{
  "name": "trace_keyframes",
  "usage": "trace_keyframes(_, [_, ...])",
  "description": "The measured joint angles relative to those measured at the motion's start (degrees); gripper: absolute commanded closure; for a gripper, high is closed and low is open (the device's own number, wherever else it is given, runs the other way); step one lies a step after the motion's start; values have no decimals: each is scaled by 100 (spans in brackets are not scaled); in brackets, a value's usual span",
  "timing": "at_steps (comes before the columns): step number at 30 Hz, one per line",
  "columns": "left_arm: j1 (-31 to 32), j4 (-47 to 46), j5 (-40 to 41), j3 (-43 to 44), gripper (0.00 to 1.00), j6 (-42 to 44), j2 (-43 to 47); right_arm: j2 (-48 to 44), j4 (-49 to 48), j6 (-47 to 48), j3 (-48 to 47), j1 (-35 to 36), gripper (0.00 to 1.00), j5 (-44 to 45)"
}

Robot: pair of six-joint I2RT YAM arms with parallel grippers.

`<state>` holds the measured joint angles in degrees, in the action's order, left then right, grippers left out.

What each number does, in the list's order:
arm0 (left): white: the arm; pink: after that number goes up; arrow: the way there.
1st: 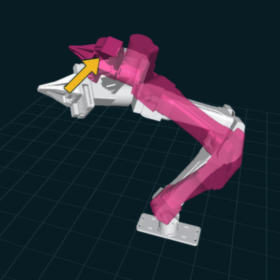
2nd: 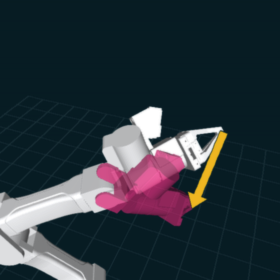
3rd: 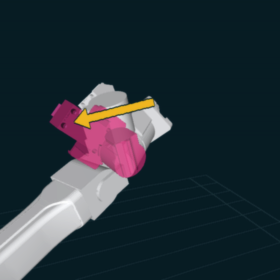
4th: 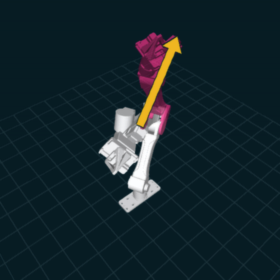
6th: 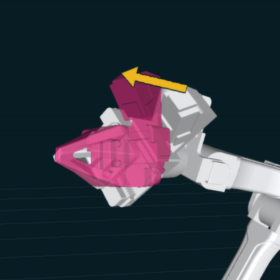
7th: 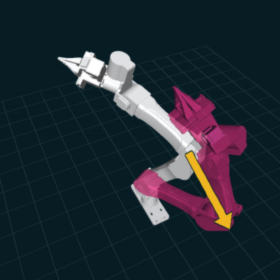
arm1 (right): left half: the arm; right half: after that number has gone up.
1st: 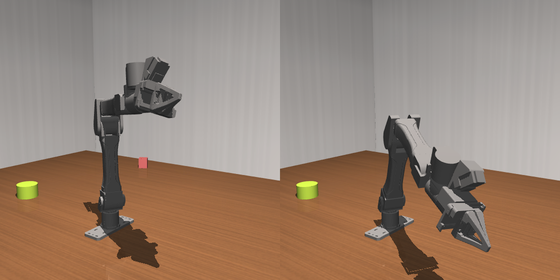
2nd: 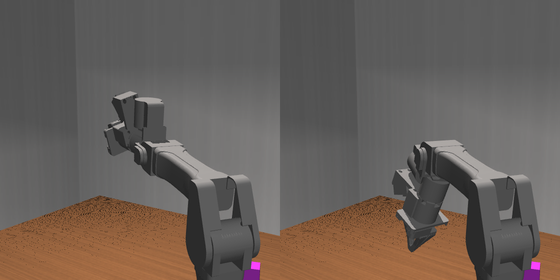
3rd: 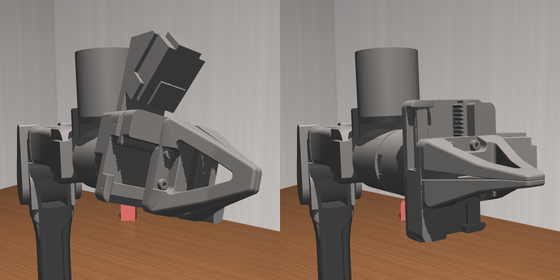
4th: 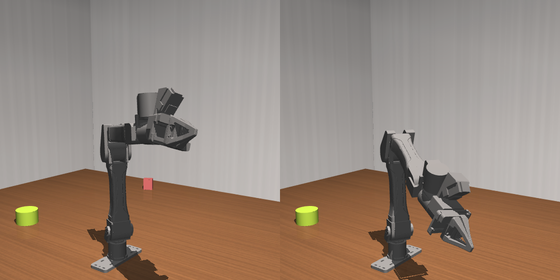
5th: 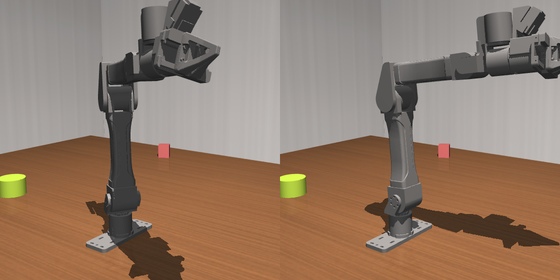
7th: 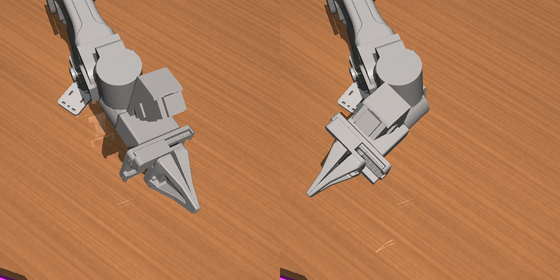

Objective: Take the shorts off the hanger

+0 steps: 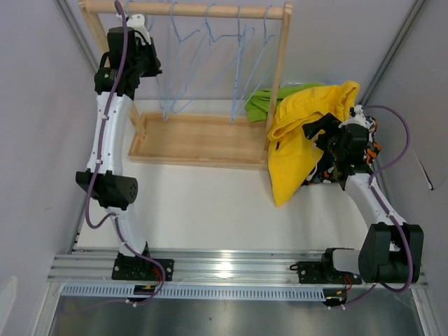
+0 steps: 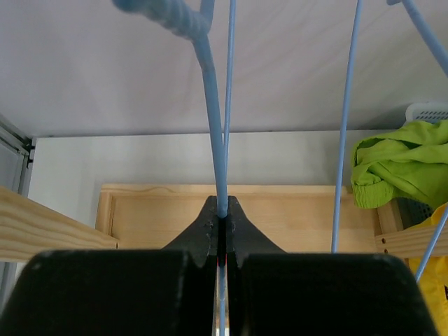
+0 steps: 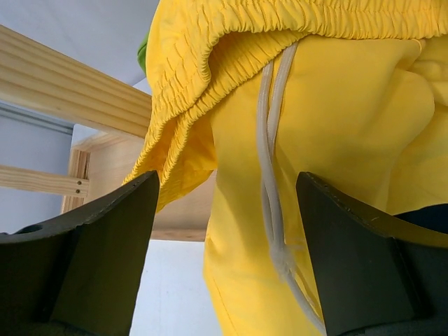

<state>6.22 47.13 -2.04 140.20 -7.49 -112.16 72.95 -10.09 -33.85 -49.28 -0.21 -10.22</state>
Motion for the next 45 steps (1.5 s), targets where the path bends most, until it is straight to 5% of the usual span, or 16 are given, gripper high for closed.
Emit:
trace_keyframes(10, [-31,-752,37,-1602,100,9,1062,-142,-2,7,79,57,12,2])
trace_keyframes(11, [-31,-791,44,-1803,93,9,1257,-188,13,15,79,107,1,9])
trace_keyframes(13, [-31,-817,46,-2061,83,24,1580,-284,76,74,79,186,1,35])
trace_keyframes(14, [-31,-789,33,-2205,67,42,1777,-343,133,109,79,221,1,50])
trace_keyframes(17, [-28,-481,-22,-2712,43,63,2420,-540,330,188,72,284,0,103])
trace_keyframes(27, [-24,-81,-629,-4387,22,-28,4769,-1683,990,264,22,584,1,396])
trace_keyframes(28, [-24,-74,-734,-4518,1,-55,5031,-1840,1034,271,0,678,1,404])
trace_keyframes(38, [-11,-343,-2037,-5106,1,-374,7340,-2815,2546,673,-2535,1493,1,-66])
trace_keyframes(45, [0,-415,-2116,-5377,0,-501,7617,-3202,3126,739,-3082,1504,1,-262])
